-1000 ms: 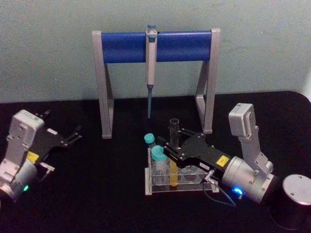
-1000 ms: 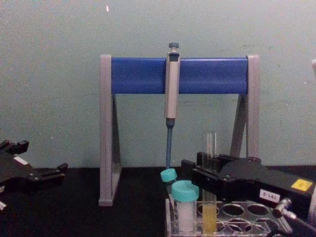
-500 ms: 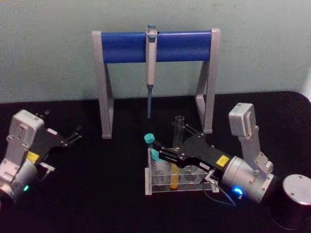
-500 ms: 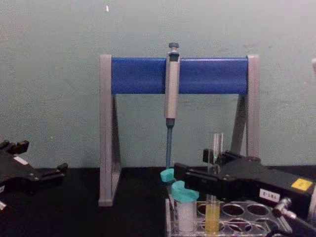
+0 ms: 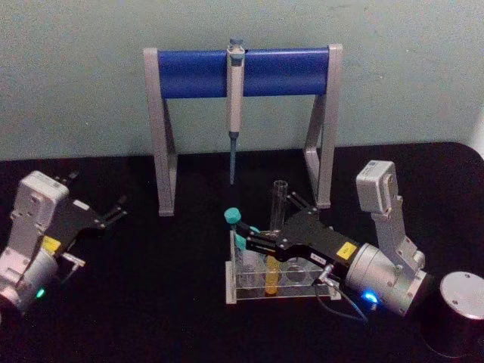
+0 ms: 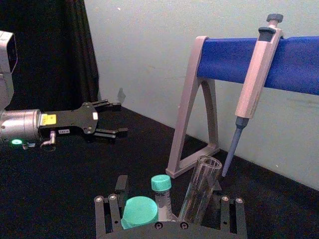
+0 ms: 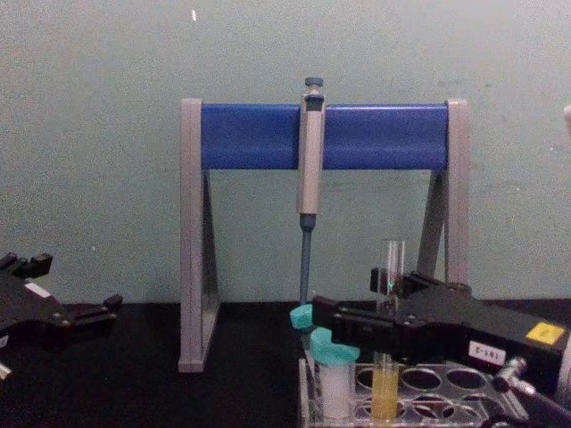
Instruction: Pick up the test tube from the test tube rack, shake it, then place it back into the test tube rack.
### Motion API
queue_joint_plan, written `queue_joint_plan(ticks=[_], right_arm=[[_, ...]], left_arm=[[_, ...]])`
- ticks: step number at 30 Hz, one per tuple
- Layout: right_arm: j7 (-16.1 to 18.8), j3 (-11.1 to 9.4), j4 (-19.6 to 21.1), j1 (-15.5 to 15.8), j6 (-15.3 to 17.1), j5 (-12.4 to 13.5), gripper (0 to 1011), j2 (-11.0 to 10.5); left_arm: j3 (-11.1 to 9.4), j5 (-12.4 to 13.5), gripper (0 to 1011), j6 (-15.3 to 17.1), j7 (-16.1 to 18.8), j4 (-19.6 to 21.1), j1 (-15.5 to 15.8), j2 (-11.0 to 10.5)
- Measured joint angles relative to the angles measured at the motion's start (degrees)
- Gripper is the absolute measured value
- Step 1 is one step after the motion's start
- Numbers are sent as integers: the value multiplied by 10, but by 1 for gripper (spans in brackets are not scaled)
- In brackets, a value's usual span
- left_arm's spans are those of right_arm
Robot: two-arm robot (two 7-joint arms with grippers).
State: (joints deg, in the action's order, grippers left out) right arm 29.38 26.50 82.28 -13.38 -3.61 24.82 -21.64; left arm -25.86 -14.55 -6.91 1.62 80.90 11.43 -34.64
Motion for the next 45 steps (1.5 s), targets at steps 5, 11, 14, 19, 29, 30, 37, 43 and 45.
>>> queue_joint_plan(ticks=[5, 11, 14, 19, 29, 30, 37, 43, 45], right_arm=[[-4, -7, 9, 3, -2, 2, 1000, -1], [-20, -33, 47, 16, -20, 4, 1000, -11], [-35, -52, 72, 28, -34, 4, 1000, -16], [-83, -96, 111, 59, -57, -13, 1000, -20], [-186, -147, 115, 113, -56, -84, 1000, -10], [-191, -149, 111, 116, -56, -90, 1000, -8], [-225, -152, 70, 126, -45, -124, 1000, 14], [-239, -153, 23, 125, -34, -142, 1000, 34], [-240, -153, 10, 123, -31, -146, 1000, 40]], left_arm=[[0, 0, 1001, 0, 0, 0, 0, 0], [0, 0, 1001, 0, 0, 0, 0, 0], [0, 0, 1001, 0, 0, 0, 0, 0], [0, 0, 1001, 0, 0, 0, 0, 0], [0, 0, 1001, 0, 0, 0, 0, 0], [0, 0, 1001, 0, 0, 0, 0, 0], [0, 0, 1002, 0, 0, 0, 0, 0], [0, 0, 1001, 0, 0, 0, 0, 0], [0, 0, 1001, 0, 0, 0, 0, 0]])
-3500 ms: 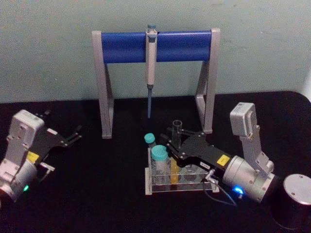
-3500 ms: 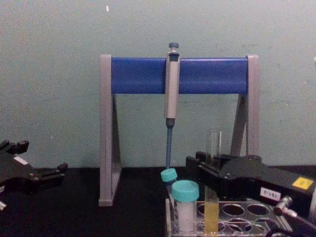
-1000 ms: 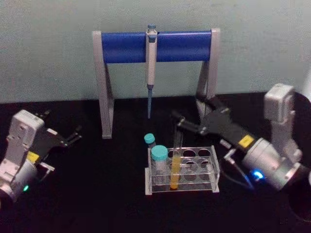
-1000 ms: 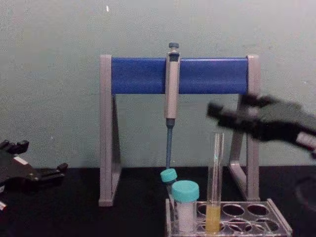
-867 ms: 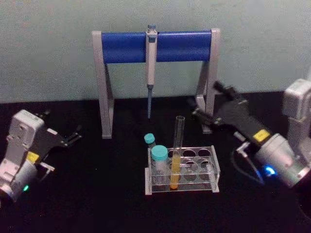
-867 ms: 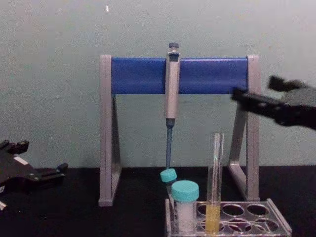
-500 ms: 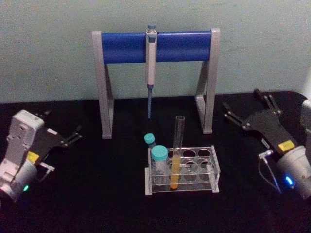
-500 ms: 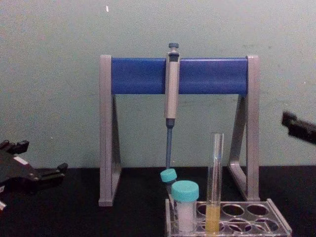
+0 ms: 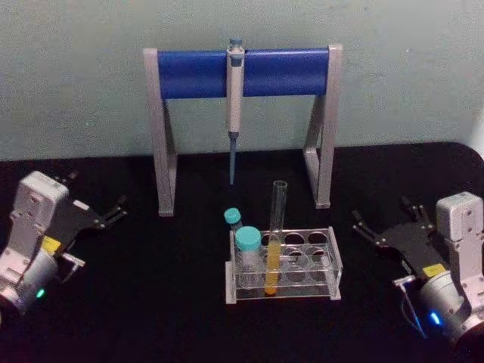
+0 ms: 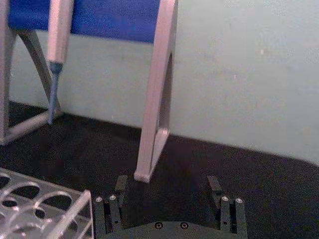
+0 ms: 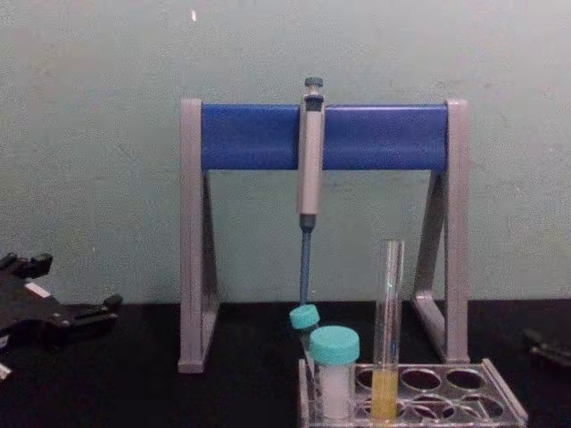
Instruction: Pick up the test tube from the test tube rack, shake it, then place it back into the test tube rack.
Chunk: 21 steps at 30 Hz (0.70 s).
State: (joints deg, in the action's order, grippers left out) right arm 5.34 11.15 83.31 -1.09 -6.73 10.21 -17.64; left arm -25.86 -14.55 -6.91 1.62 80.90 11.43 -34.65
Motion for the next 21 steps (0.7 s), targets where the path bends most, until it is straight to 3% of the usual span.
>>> queue_joint_plan(ticks=[12, 21], right_arm=[[8, -3, -48, -8, 10, -16, 1000, 22], [9, -3, -47, -8, 10, -17, 1000, 22]], left_arm=[[0, 0, 1001, 0, 0, 0, 0, 0], [0, 0, 1001, 0, 0, 0, 0, 0]])
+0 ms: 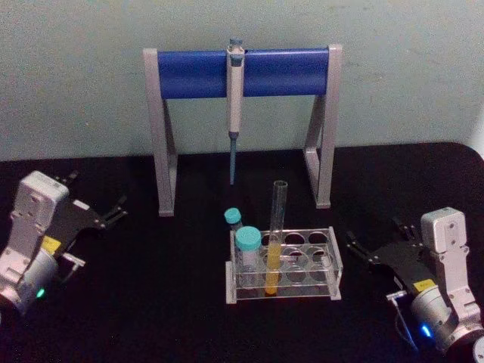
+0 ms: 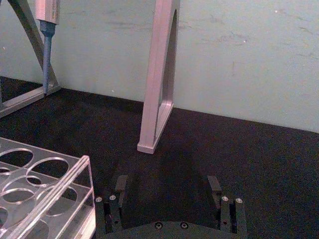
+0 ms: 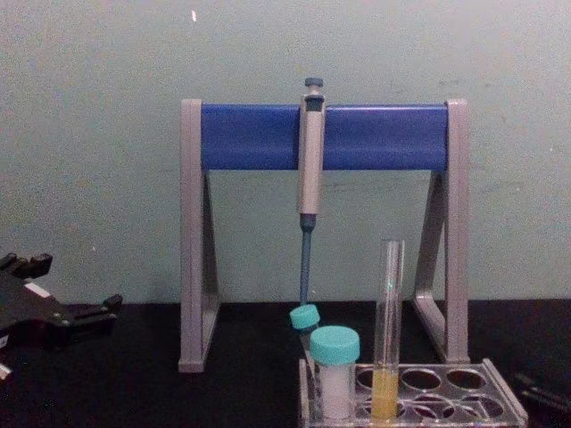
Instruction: Pick up the test tube from the test tube rack, shake it, then place it back into the test tube rack.
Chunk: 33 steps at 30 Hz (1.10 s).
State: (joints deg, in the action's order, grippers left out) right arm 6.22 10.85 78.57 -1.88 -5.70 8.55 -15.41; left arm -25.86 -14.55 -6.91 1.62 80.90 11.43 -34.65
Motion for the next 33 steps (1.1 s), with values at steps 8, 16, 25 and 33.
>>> queue_joint_plan(ticks=[8, 16, 25, 33], right_arm=[[-1, 0, 2, 0, 0, 0, 1000, -1], [-1, 1, 3, 1, -1, 1, 1000, -1], [-2, 1, 3, 1, -1, 1, 1000, -2], [-2, 1, 3, 1, -1, 1, 1000, -2]], left_arm=[[0, 0, 1001, 0, 0, 0, 0, 0], [0, 0, 1001, 0, 0, 0, 0, 0], [0, 0, 1001, 0, 0, 0, 0, 0], [0, 0, 1001, 0, 0, 0, 0, 0]])
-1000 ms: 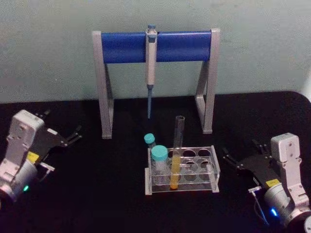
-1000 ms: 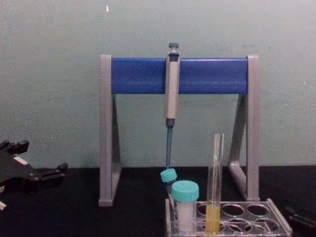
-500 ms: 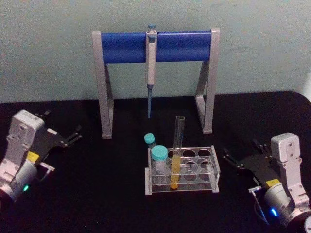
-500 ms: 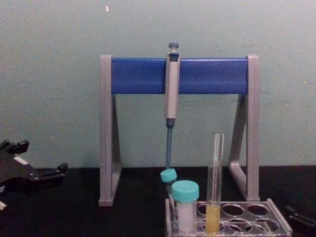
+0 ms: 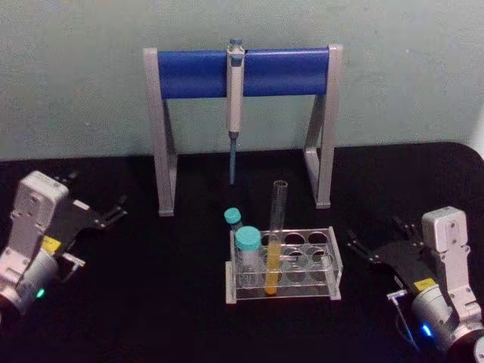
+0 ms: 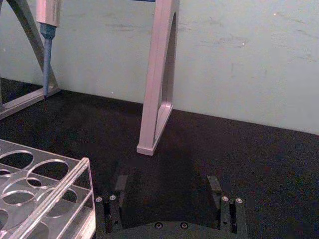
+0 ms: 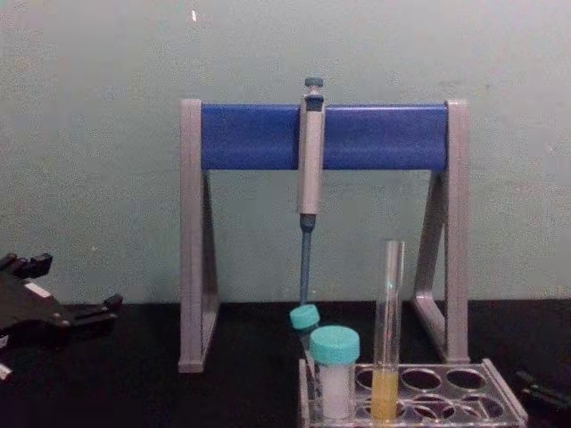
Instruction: Pick up the test tube from the test tube rack, shake it, then place it back into the test tube rack.
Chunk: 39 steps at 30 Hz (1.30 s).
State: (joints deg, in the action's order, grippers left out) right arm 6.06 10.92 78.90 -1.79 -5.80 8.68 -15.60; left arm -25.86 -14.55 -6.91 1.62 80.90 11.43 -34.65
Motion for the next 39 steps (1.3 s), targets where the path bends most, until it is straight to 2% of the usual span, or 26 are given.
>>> queue_joint_plan(ticks=[39], right_arm=[[0, 0, 0, 0, 0, 0, 1000, 0]], left_arm=[[0, 0, 1001, 0, 0, 0, 0, 0]])
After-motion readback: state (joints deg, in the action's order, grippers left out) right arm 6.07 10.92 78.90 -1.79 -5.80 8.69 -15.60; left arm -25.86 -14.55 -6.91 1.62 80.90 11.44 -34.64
